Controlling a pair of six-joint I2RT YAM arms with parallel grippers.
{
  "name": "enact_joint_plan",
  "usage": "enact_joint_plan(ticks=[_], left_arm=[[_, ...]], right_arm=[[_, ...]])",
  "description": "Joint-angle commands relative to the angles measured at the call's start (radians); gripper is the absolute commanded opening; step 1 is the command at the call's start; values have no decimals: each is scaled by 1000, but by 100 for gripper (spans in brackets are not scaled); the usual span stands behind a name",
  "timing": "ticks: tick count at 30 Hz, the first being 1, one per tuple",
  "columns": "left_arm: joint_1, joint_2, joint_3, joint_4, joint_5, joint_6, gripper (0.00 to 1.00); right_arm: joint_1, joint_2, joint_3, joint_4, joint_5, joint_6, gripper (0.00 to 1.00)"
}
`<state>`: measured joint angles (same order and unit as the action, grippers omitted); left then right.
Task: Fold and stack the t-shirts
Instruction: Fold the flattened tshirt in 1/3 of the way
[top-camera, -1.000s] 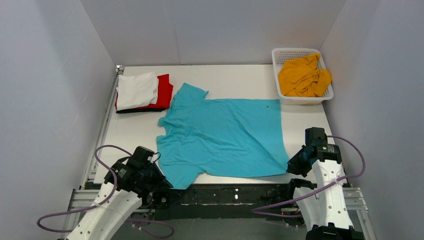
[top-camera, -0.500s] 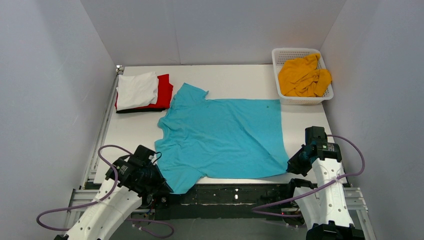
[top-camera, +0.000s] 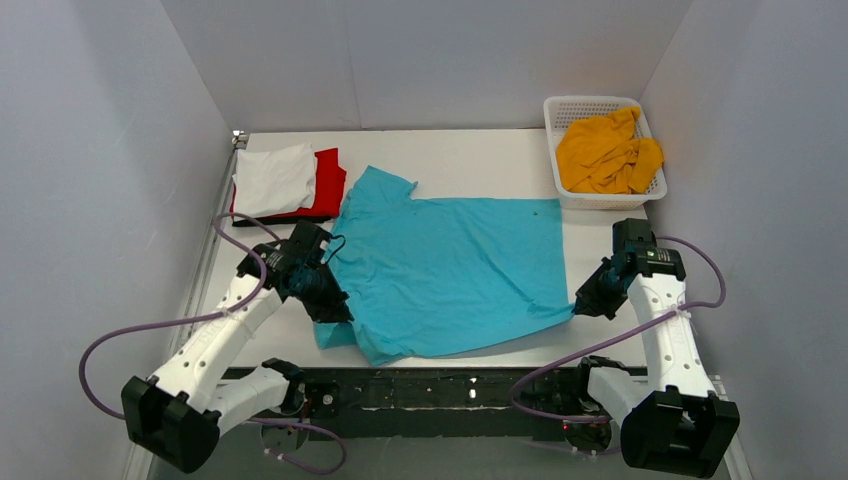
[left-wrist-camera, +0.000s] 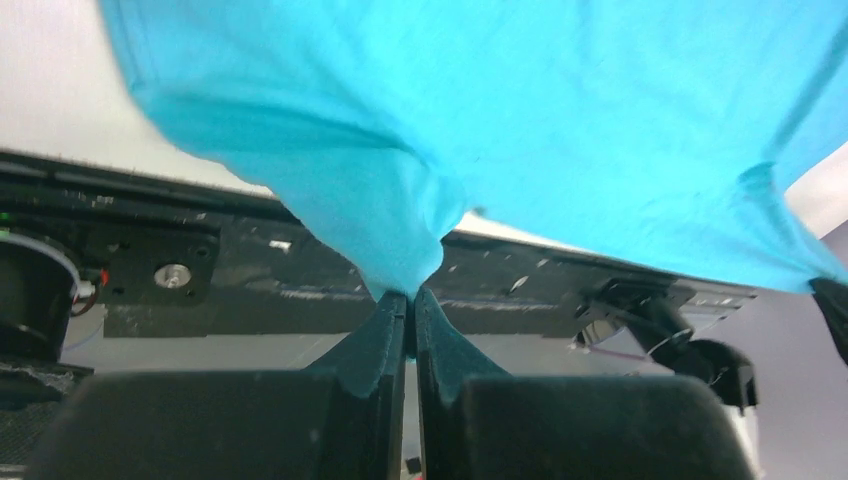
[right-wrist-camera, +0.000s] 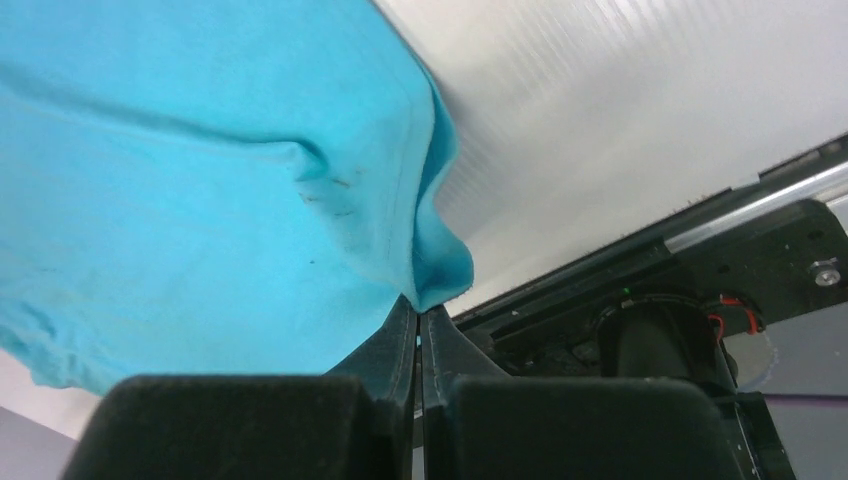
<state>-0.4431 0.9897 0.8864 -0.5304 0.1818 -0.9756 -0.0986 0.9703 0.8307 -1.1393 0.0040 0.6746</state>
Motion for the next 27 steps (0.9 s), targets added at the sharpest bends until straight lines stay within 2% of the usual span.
enact_joint_plan(ticks=[1,10,15,27], left_arm=[[31,126,105,-64,-82,59,0],[132,336,285,-80,-128,129,0],[172,431,346,-74,-135,141,0],[188,614,533,-64,-217,192,0]], right_arm=[[-3,22,88,98,-40,-41,1],[-2,218,215,142,-79,-98,1],[-3,321,267,131,-19,-112,1],[-3,435,243,168,34,-101,1]])
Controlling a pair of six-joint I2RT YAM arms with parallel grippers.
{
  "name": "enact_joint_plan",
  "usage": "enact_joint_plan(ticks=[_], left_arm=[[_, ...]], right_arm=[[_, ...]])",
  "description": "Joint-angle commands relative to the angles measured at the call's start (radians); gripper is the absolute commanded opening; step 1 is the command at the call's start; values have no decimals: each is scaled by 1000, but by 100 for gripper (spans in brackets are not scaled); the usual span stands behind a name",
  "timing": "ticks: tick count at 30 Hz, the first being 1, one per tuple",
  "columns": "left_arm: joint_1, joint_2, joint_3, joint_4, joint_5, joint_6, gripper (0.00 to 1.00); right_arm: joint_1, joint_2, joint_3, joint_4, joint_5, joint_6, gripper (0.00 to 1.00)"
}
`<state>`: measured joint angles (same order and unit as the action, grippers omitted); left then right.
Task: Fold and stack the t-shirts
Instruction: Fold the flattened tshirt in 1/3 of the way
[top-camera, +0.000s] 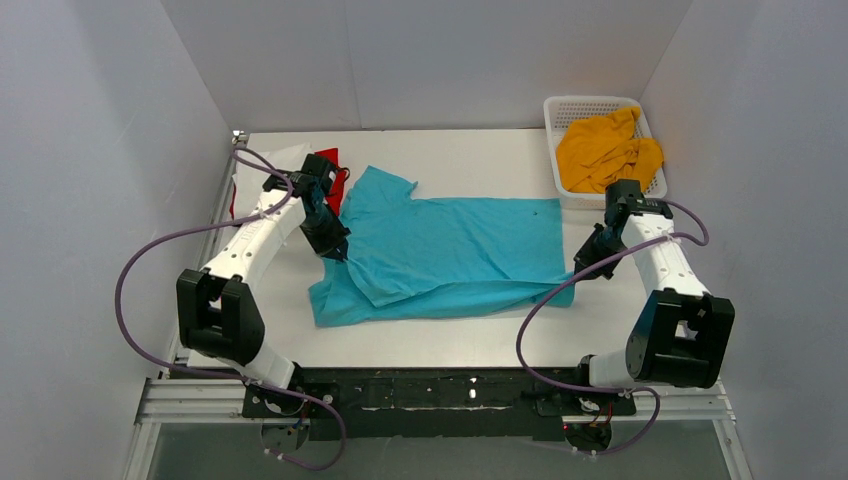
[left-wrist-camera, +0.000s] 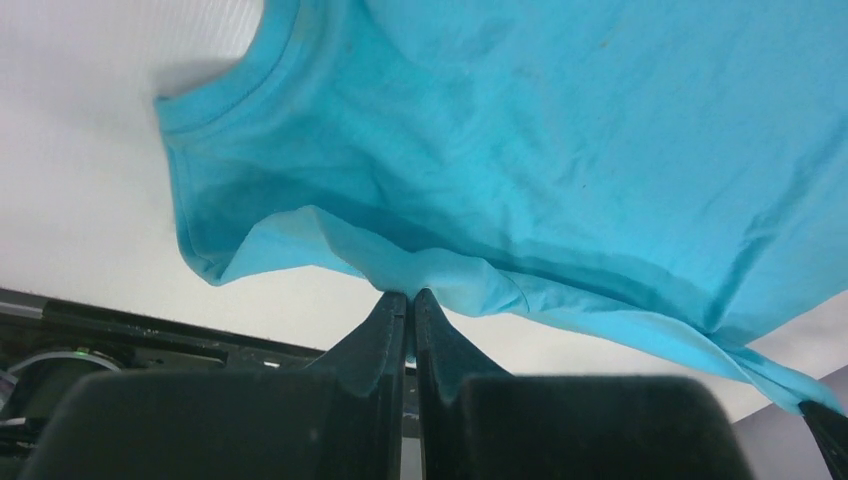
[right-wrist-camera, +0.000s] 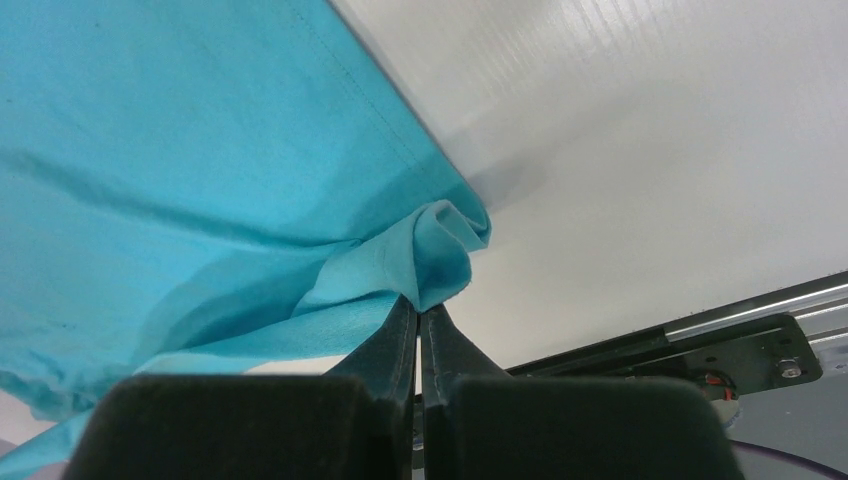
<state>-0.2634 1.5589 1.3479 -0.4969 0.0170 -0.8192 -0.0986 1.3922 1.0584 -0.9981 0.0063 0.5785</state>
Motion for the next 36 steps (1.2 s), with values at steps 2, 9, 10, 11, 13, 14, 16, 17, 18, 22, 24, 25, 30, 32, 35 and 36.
enact_joint_plan(ticks=[2,9,10,11,13,14,16,17,18,22,24,25,30,32,35,36], left_arm=[[9,85,107,-103,-62,41,0],[18,217,207,-130,-137,69,0],[23,244,232,-139,-139,70,0],[24,269,251,-146,-143,72,0],[30,321,283,-154,-150,71,0],[32,345,300,-146,-150,74,0],[35,399,348,-134,-147,78,0],[35,426,376,-130,-144,84,13],[36,451,404,-140,-135,91,33],[36,446,427,-173,-110,114,98],[36,366,367,-148,-87,124,98],[36,315,323,-136,-68,125,98],[33,-2,9,-61,-35,113,98],[34,-140,-119,-48,-57,104,98],[36,-314,-274,-59,-118,83,98],[40,-360,-322,-53,-127,58,98]], right_arm=[[-3,32,19,40,27,-6,1],[-4,144,82,80,-33,-35,1],[-3,164,96,85,-32,-39,1],[-3,182,107,90,-27,-44,1],[-3,227,140,104,-31,-58,1],[-2,249,153,116,-35,-65,1],[-3,300,184,136,-34,-76,5],[-2,321,201,145,-34,-83,10],[-1,341,232,137,-30,-91,16],[3,316,249,135,4,-120,50],[9,249,210,165,37,-122,60],[11,208,181,181,39,-126,65],[11,-9,-16,222,59,-103,75],[9,-105,-109,232,80,-79,75],[5,-234,-230,261,77,-44,73],[4,-265,-268,292,59,-38,71]])
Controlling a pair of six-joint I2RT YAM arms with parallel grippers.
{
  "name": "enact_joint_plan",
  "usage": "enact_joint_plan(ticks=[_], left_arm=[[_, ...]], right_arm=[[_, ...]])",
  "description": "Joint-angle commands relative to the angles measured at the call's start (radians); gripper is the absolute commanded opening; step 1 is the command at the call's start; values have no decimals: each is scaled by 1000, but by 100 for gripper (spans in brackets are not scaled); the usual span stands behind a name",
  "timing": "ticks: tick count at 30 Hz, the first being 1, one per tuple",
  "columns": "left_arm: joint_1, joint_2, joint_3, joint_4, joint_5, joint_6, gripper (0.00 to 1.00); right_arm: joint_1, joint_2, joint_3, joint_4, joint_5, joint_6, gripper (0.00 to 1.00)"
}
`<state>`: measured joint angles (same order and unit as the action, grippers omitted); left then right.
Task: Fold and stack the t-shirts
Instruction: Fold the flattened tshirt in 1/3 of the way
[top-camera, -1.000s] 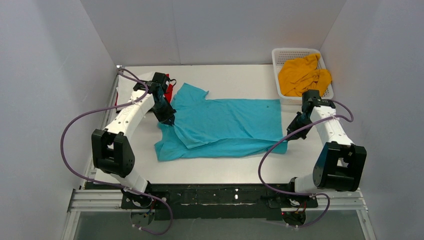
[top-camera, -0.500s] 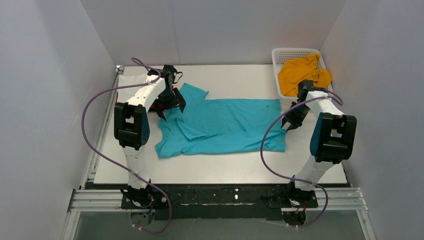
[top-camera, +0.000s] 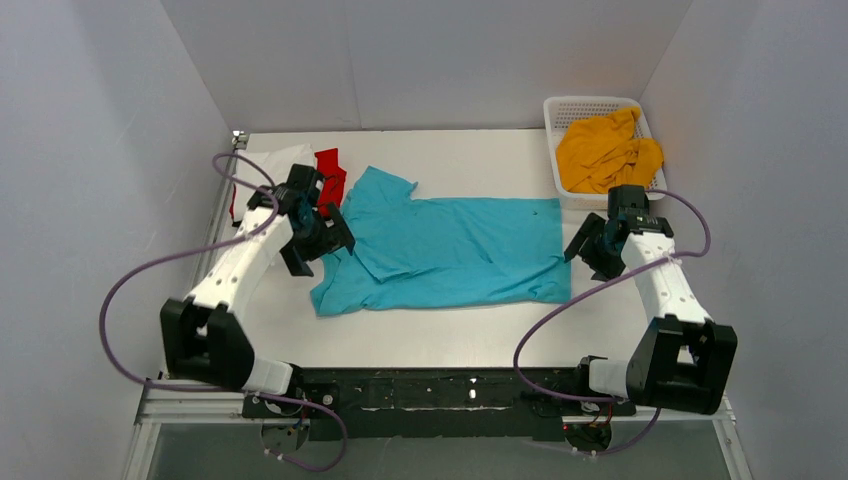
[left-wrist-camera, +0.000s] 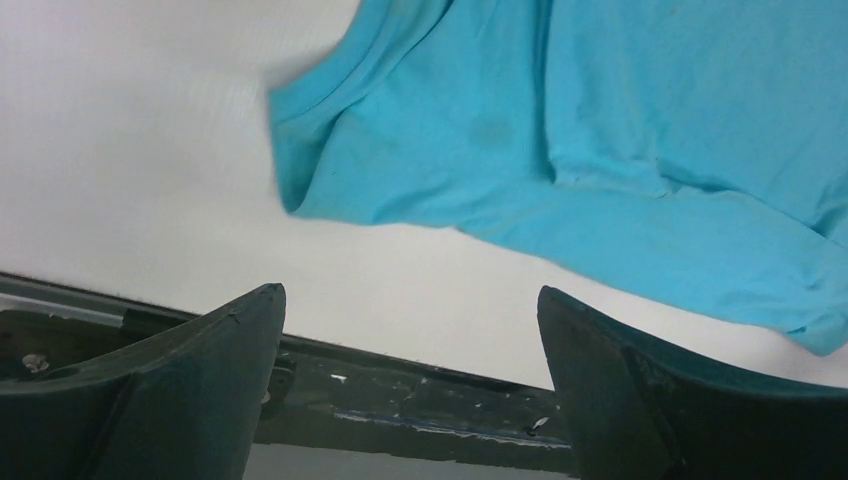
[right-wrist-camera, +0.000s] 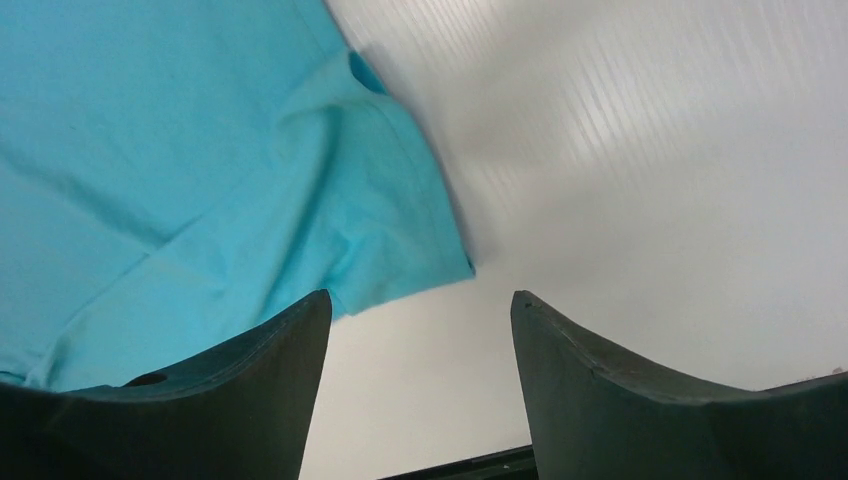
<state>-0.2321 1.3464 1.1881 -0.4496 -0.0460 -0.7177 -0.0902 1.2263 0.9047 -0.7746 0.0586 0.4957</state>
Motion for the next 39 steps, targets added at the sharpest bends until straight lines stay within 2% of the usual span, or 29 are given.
enact_joint_plan(ticks=[1,4,7,11,15,18,20,24,30,35,39], left_arm=[[11,-184,-218,-76,-68,-54,98],[30,-222,-335,17,-30,-83,98],[41,-183,-389,79,24,-103,98],[55,-103,-444,154,46,-113,98],[63,-33,-476,203,98,-136,96],[64,9,-482,240,98,-144,89],[65,34,-476,239,98,-139,81],[68,63,-476,232,28,-126,78],[94,94,-482,260,10,-122,62],[101,149,-466,286,30,-123,42],[106,200,-442,289,43,-122,32]], right_arm=[[-8,-119,-144,96,-12,51,69],[-11,-101,-190,175,-50,72,61],[-10,0,-179,194,-103,79,53],[-11,72,-193,215,-99,88,48],[-11,88,-202,171,-90,100,48],[-12,76,-201,142,-73,100,50],[-11,68,-193,124,-64,99,51],[-11,49,-188,91,-64,96,52],[-11,37,-227,90,-75,111,53],[-11,84,-242,135,-104,126,53],[-11,122,-233,174,-94,131,53]])
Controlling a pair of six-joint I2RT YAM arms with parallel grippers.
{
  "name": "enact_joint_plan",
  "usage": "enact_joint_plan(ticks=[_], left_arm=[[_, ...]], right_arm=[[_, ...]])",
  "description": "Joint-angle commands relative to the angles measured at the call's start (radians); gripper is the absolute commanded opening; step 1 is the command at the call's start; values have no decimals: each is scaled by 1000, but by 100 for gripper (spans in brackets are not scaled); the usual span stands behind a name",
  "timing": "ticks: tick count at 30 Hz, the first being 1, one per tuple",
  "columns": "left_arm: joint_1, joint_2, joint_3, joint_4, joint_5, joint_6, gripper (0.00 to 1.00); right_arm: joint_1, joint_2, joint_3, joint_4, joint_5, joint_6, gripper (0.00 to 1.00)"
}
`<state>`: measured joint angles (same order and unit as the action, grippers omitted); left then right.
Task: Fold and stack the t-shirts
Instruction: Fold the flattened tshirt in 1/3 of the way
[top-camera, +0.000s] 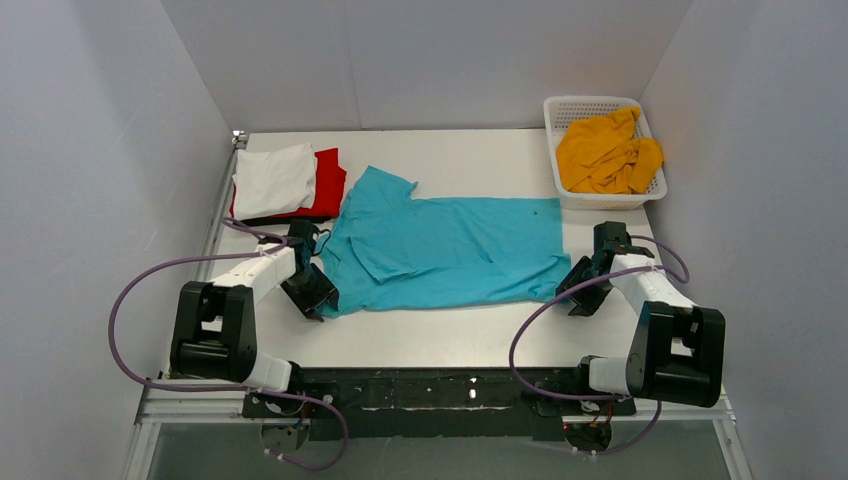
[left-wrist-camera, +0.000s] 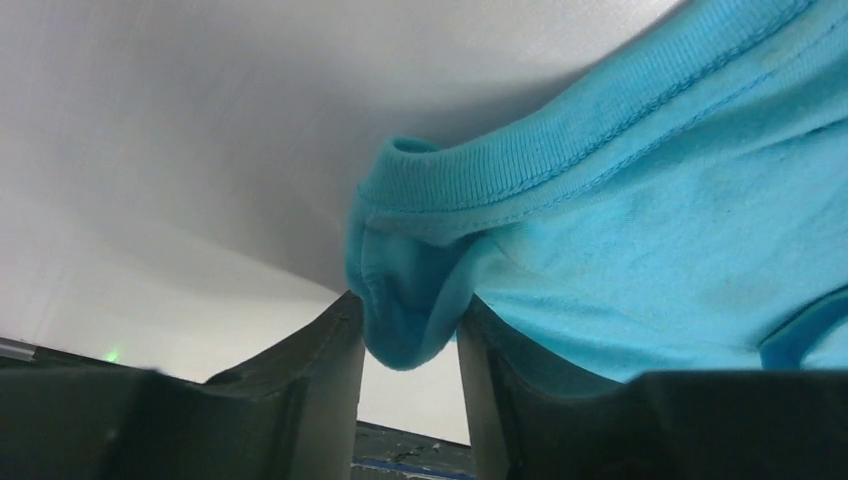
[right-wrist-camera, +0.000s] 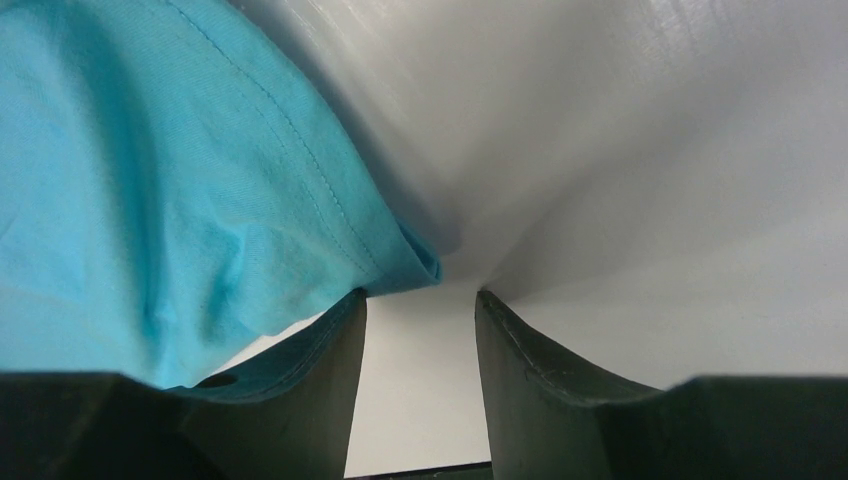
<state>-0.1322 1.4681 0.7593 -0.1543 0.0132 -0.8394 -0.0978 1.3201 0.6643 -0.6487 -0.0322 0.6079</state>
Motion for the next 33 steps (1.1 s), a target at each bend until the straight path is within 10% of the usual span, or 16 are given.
enact_joint_plan(ticks=[1,6,11,15,17,29,33], left_arm=[[8,88,-10,-4,-16,0,30],[18,128,20,-20,-13,1,0],[22,130,27,-19,-13,11,0],[23,127,26,-22,-13,12,0],[23,116,22,-28,-19,9,0],[23,-61,-8,-325,-51,-33,0],[23,-143,-47,-391,-31,-64,0]], right_arm=[[-3,38,14,50,-3,19,53],[-3,66,43,83,-10,9,53],[-3,112,63,100,-31,-19,48],[-3,136,67,111,-36,-35,27],[-3,129,75,81,-18,-39,1],[-7,18,167,-348,279,-27,1],[-4,43,162,-382,155,-51,1]])
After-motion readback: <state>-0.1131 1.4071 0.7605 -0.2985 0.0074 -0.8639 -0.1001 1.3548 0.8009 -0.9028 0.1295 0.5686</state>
